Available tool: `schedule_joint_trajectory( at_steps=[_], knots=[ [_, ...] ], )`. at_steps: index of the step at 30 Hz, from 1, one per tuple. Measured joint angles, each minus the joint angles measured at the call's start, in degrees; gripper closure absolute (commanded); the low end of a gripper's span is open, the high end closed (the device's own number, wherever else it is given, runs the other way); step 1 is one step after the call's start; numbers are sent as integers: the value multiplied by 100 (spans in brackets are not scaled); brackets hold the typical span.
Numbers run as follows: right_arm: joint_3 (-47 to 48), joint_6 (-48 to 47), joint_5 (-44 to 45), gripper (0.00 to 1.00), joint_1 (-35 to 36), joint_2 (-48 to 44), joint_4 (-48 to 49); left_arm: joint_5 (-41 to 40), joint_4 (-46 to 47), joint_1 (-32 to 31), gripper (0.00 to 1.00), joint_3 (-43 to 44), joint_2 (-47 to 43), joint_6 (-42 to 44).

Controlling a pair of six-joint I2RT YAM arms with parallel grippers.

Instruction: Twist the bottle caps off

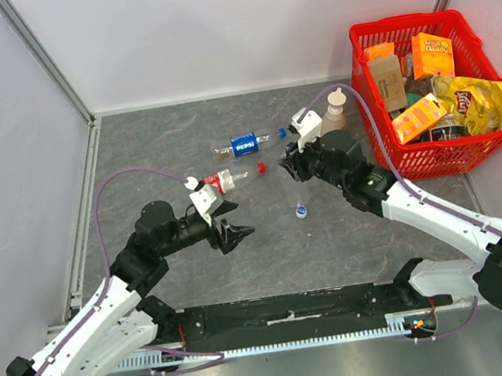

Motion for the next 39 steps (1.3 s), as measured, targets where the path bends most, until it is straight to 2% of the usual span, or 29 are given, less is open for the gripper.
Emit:
schedule_joint_trajectory(
  at_steps=[8,17,29,34,36,39],
  knots=[
    [-402,138,673,100,0,-72,789,2,2,0,22,0,96,0],
    [-859,302,728,100,0,-44,1674,-59,0,2,22,0,114,0],
    [-1545,520,962,99,0,-20,2376,-131,-2,0,22,0,111,7],
    [-1633,570,999,77,0,-111,2411,-136,-7,0,22,0,111,9],
    [-1635,595,1027,61,0,-133,2382,-164,-4,0,22,0,111,9],
    [-1635,619,1067,45,0,-164,2330,-280,-4,0,22,0,114,7]
  ],
)
